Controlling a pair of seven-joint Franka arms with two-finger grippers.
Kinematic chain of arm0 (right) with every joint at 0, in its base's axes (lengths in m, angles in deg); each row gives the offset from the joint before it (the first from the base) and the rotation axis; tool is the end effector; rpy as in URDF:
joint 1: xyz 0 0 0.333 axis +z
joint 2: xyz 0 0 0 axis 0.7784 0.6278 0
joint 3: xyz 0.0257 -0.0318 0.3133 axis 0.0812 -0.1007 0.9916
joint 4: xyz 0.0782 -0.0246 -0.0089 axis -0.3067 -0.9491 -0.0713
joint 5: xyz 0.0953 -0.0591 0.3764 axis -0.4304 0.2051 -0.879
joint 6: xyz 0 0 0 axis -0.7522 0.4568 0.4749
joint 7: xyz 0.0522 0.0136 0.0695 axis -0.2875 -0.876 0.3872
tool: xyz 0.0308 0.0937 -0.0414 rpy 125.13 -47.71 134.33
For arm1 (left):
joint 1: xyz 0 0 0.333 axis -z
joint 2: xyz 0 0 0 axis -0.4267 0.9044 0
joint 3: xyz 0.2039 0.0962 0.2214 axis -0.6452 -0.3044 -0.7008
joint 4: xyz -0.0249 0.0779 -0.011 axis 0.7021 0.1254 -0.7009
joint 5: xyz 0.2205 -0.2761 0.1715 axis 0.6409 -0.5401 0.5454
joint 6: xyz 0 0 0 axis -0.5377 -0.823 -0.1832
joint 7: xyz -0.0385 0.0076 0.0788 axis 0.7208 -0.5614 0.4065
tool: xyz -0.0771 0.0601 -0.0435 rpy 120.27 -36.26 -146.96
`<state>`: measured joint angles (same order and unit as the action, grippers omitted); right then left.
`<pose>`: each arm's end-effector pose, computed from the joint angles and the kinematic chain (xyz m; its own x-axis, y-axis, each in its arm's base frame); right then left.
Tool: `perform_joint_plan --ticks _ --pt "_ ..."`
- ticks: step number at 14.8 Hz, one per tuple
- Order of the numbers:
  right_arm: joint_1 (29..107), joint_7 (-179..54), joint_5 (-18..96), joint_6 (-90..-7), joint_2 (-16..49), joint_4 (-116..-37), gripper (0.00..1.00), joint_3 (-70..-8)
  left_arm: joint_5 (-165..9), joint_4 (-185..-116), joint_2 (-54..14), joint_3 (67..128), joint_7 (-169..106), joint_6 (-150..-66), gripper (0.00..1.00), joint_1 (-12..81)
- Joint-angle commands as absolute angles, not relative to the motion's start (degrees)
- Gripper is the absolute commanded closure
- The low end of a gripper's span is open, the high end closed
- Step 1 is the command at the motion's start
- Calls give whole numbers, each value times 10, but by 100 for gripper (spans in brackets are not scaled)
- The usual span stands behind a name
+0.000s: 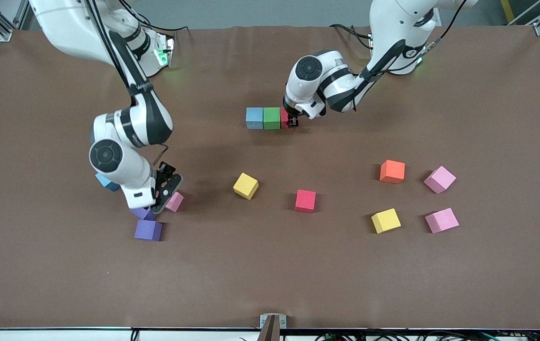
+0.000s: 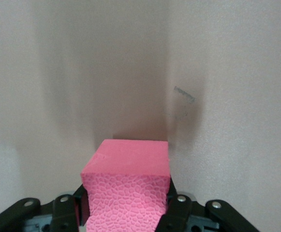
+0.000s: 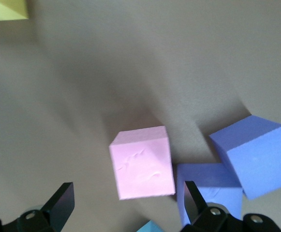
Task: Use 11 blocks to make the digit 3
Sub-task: 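Grasp the pink cube near the purple cubes with the right gripper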
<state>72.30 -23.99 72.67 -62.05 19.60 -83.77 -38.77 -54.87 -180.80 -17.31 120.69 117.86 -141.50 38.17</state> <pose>0.6095 0.1785 0.2647 0.5339 0.8443 -0.0467 0.8429 -0.5358 -0.0506 0.2976 -0.4461 0.1959 -0.0504 0.9924 -0.1122 0.9869 0.0322 -0.1584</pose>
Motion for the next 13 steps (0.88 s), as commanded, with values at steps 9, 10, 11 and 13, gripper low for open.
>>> perform_joint_plan --ticks 9,10,11,13 --pt "706 -191 717 -673 246 -833 0 -374 -514 -1794 -162 1197 1217 -1423 75 387" --pt "706 -190 717 -676 246 -838 0 -373 -514 -1794 -162 1197 1217 -1423 75 386" --pt "706 -185 716 -680 246 -844 0 -373 -511 -1794 -162 1196 1217 -1423 75 386" --pt "706 -178 716 -697 246 -848 0 -373 -510 -1794 -162 1196 1217 -1423 75 386"
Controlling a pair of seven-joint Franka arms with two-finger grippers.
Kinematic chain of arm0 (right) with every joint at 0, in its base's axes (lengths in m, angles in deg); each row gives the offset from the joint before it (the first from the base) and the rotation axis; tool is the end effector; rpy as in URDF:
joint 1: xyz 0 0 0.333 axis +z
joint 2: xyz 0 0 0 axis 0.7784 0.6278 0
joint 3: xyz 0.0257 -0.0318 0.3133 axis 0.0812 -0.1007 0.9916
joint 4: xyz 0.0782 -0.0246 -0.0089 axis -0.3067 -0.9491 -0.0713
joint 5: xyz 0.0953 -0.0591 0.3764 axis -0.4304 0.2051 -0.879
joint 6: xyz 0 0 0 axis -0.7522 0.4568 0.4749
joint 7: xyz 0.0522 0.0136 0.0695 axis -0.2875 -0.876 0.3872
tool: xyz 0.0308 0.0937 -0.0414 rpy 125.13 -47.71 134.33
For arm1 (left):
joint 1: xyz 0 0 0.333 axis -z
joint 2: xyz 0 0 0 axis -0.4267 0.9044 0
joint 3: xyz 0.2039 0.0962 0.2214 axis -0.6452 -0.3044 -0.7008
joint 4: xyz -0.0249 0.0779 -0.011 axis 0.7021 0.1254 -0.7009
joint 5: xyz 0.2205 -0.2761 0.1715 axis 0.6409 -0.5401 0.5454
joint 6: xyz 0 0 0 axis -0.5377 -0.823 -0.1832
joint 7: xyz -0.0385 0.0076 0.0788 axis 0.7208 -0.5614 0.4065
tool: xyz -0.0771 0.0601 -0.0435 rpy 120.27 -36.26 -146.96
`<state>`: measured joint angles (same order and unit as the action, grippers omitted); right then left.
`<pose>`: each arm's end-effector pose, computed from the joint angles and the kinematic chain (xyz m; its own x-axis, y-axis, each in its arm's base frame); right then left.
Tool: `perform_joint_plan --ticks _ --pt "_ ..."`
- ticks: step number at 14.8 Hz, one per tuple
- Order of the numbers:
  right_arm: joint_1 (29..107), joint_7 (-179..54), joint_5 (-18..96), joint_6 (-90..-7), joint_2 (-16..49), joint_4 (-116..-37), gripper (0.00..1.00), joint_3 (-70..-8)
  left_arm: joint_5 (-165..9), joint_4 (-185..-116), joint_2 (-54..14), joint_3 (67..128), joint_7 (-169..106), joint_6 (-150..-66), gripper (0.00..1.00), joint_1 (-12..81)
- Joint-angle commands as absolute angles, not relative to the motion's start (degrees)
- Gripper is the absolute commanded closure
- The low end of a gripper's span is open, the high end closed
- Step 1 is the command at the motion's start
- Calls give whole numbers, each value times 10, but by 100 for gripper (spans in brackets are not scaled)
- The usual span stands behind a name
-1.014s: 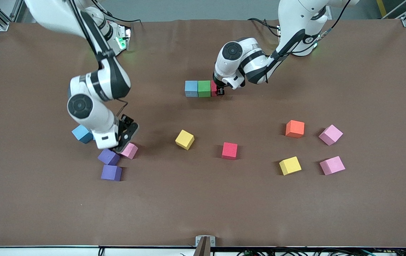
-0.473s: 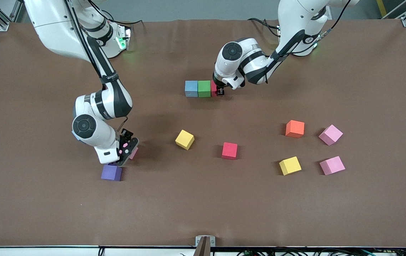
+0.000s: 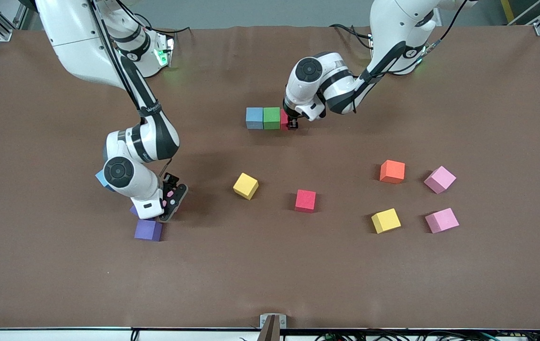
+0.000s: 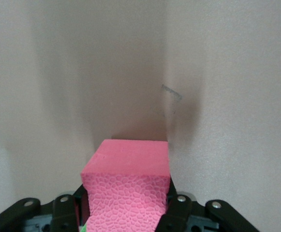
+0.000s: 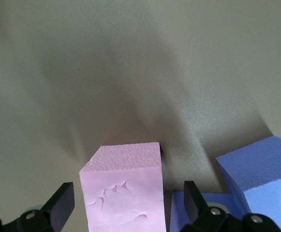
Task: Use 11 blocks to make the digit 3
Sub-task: 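Grasp the pink cube near the purple cubes with the right gripper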
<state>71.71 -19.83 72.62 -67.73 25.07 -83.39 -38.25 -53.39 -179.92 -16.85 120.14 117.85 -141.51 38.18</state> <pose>0.6144 0.1776 0.2145 0.4743 0.8794 -0.0406 0.8786 -0.4758 -0.0419 0.3050 -0.4468 0.1962 -0.0399 0.9925 -0.1158 0.9896 0.0233 -0.1421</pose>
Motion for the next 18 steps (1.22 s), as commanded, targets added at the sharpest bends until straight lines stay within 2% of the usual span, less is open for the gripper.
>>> perform_joint_plan --ticks 1,2,3,5,6,7,8,13,18 --pt "707 -173 716 -709 247 -850 0 -373 -510 -1794 -162 1193 1217 -1423 75 387" --pt "707 -171 716 -717 253 -852 0 -373 -510 -1793 -162 1192 1217 -1423 75 387" --pt "708 -171 716 -728 253 -858 9 -373 -510 -1791 -162 1192 1217 -1423 72 388" --pt "709 -171 716 -733 253 -861 43 -373 -507 -1791 -162 1192 1217 -1423 60 388" --pt "710 -171 716 -733 253 -863 54 -373 -507 -1791 -161 1192 1217 -1423 45 388" --pt "711 -171 716 -731 253 -863 62 -373 -507 -1791 -161 1192 1218 -1423 21 394" --pt "713 -173 716 -727 252 -863 63 -373 -507 -1790 -162 1192 1218 -1421 0 398" --pt "754 -204 708 -698 222 -873 64 -374 -507 -1769 -176 1195 1220 -1350 0 397" --pt "816 -376 707 -700 173 -925 64 -374 -507 -1758 -238 1210 1256 -1281 0 402"
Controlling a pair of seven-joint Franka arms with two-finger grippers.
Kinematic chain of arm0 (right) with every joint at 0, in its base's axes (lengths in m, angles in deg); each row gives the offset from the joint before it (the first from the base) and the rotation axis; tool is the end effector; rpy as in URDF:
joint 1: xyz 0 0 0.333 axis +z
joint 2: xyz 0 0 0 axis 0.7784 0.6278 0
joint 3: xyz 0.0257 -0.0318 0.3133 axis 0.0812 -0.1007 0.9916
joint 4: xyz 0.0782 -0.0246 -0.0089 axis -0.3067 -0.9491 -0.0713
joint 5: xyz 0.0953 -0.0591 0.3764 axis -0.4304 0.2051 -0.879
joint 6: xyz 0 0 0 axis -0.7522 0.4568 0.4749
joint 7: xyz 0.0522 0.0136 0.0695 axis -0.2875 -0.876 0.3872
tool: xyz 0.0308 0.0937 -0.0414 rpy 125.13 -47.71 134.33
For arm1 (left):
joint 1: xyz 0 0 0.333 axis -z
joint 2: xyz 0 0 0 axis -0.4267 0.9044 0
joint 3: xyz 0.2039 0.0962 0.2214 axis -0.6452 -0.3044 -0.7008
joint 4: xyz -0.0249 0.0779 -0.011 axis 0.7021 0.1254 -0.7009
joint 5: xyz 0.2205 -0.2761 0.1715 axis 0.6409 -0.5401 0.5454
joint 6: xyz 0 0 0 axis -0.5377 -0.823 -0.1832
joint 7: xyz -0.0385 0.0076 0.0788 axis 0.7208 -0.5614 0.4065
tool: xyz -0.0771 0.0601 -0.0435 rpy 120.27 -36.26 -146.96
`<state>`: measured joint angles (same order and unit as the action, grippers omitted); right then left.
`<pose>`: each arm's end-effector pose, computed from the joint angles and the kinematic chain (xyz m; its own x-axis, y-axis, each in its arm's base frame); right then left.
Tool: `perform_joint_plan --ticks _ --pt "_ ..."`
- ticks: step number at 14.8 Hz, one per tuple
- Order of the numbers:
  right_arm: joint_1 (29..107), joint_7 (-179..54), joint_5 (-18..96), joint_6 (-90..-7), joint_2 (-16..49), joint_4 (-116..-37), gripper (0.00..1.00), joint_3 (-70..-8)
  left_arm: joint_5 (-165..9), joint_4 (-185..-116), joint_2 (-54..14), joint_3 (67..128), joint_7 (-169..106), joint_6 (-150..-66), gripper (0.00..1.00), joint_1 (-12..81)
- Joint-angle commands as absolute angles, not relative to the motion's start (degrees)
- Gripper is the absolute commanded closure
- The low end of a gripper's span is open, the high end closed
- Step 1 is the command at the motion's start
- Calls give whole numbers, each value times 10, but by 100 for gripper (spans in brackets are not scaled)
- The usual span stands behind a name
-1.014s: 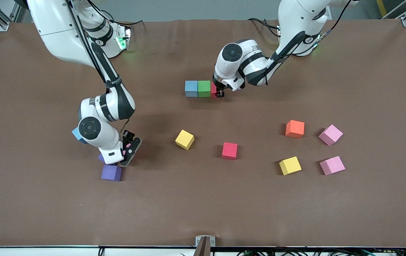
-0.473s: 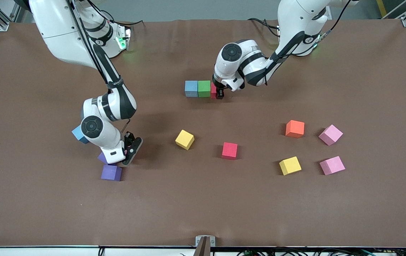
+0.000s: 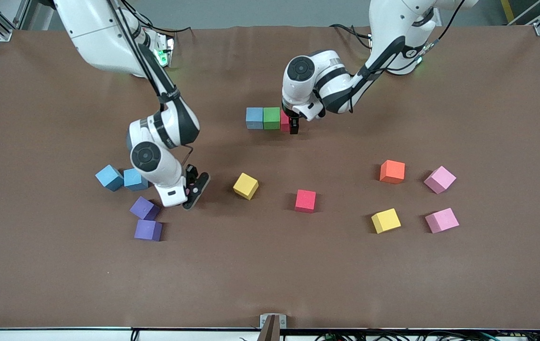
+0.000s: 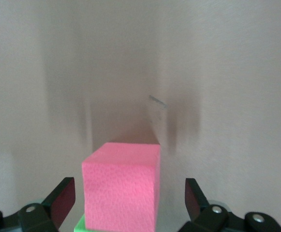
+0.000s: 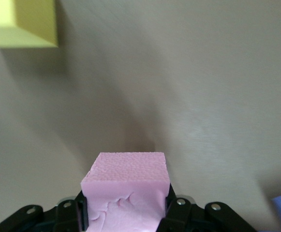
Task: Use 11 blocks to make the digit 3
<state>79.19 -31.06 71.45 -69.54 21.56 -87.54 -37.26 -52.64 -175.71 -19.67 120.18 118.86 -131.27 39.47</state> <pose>0.5689 0.2590 0.2264 0.5339 0.8454 -0.0175 0.8443 -0.5341 -0.0426 0.3145 -0.4569 0.2255 -0.0181 0.9997 -0.0188 0.9930 0.0157 -0.1168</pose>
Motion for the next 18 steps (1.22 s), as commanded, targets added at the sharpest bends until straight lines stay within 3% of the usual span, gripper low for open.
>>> perform_joint_plan --ticks 1,5,13,18 --pt "829 -422 707 -704 164 -939 64 -374 -507 -1748 -242 1212 1257 -1258 0 403" --pt "888 -625 707 -718 147 -970 65 -374 -507 -1699 -266 1227 1248 -1140 0 396" --pt "978 -892 664 -771 152 -984 67 -374 -507 -1584 -246 1222 1059 -1091 0 315" --pt "1014 -973 642 -815 158 -985 67 -374 -507 -1568 -220 1216 898 -1090 0 288"
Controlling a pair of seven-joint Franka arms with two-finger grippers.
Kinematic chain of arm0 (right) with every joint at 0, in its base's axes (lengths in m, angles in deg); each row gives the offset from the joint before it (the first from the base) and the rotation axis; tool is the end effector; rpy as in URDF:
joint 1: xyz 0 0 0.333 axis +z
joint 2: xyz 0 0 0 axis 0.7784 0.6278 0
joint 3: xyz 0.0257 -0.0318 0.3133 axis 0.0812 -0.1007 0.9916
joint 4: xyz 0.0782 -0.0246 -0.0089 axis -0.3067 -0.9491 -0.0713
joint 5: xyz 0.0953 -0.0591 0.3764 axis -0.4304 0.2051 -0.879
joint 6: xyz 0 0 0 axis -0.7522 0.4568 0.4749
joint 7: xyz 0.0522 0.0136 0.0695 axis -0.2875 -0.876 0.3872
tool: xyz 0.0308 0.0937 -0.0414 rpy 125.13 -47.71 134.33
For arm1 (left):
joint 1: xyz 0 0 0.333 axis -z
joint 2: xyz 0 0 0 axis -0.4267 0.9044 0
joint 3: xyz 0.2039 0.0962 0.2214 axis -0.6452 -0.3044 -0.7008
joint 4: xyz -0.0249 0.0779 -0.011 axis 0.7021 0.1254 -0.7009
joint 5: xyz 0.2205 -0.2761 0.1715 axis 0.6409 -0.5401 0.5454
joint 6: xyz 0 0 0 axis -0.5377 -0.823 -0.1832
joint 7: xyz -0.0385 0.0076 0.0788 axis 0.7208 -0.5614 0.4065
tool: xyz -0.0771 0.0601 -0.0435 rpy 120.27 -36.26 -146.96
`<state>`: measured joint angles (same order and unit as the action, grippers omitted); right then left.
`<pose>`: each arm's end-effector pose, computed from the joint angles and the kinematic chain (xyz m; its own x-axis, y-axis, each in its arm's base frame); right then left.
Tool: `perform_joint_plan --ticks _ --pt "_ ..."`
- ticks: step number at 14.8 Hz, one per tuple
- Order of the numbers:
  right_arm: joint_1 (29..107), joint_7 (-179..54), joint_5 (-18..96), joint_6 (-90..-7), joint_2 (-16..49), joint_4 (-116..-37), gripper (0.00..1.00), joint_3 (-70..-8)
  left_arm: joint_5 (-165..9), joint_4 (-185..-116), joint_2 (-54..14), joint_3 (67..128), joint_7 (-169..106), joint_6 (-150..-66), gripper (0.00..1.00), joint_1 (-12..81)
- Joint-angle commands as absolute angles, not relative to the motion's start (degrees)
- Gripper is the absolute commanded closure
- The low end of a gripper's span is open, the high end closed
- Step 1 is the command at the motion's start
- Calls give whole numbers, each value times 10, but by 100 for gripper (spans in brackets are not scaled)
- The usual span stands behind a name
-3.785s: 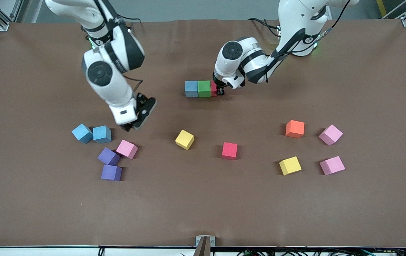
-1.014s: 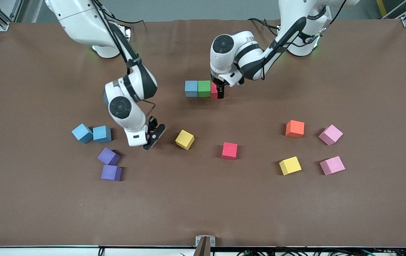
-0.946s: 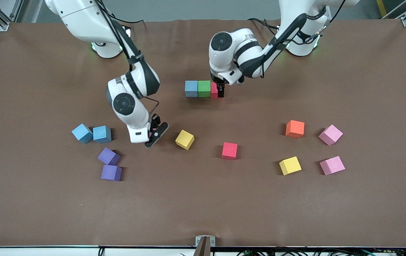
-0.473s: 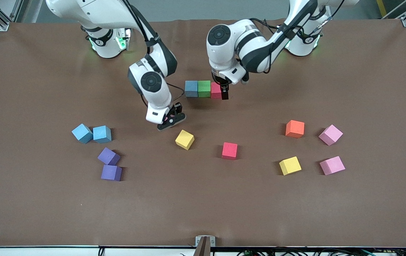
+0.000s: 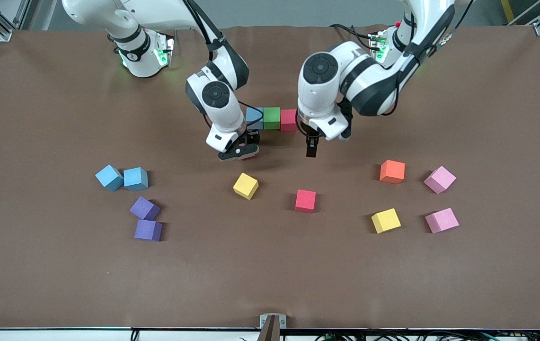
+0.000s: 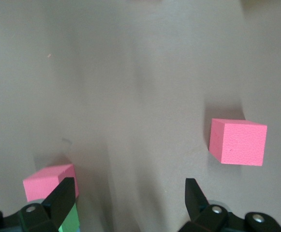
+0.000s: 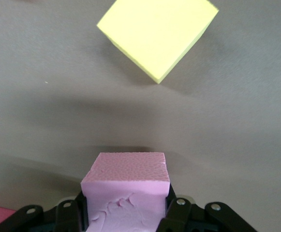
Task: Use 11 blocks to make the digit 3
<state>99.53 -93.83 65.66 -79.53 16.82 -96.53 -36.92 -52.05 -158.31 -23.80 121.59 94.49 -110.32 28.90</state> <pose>0.4240 0.4202 0.2301 0.9835 0.1803 0.0111 0.1805 -0.9782 -0.1027 0.4568 -0.4113 0.3515 0.1885 0.9813 0.0375 0.9816 -0.1871 -0.0382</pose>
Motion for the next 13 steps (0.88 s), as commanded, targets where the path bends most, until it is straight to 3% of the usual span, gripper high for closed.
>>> perform_joint_plan --ticks 1,13 --pt "1022 -984 641 -819 161 -985 67 -374 -506 -1568 -220 1206 863 -1089 0 286" --pt "1060 -1040 643 -813 194 -984 67 -376 -472 -1417 -120 1059 577 -1082 0 286"
